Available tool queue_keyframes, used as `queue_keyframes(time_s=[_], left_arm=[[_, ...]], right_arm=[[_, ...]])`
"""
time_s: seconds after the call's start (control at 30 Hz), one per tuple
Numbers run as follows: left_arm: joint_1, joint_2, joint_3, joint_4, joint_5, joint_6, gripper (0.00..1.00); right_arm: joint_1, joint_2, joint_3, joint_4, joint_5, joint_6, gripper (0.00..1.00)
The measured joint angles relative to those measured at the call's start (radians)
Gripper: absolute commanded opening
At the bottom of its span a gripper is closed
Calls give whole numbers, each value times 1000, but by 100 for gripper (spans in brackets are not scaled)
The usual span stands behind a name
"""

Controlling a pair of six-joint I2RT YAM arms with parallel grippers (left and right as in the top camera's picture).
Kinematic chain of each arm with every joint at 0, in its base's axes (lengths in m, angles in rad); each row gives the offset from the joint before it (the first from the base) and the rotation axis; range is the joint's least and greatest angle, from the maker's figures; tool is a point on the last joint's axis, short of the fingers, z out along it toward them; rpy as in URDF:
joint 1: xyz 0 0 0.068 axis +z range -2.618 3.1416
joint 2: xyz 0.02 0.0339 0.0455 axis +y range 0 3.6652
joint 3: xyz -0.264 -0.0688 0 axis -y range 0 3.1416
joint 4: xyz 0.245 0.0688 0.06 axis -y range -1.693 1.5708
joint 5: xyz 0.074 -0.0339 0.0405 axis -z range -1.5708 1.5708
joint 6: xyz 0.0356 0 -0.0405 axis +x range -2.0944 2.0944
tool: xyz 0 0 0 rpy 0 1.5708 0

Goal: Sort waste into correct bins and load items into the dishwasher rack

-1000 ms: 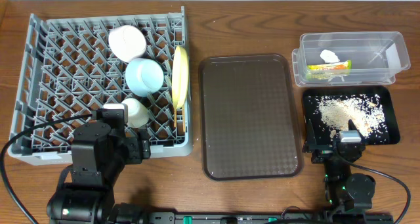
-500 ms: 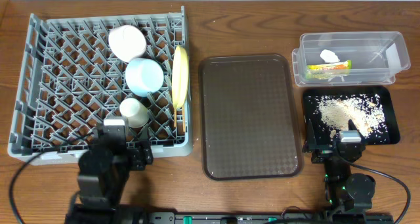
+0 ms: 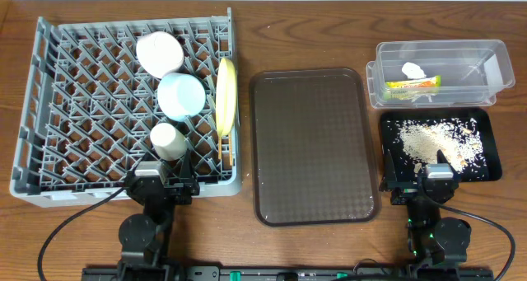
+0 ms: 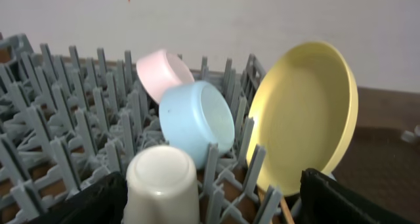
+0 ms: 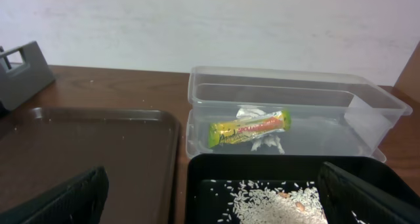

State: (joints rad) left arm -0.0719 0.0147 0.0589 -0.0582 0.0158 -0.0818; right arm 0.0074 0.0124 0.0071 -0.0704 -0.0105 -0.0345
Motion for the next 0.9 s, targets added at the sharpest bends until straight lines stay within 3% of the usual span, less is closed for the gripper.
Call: queue_keyframes(time_s=[0.9], left_arm=[[0, -4, -26, 9, -16, -49, 86]], right_arm=[[0, 0, 0, 0, 0, 0, 99]])
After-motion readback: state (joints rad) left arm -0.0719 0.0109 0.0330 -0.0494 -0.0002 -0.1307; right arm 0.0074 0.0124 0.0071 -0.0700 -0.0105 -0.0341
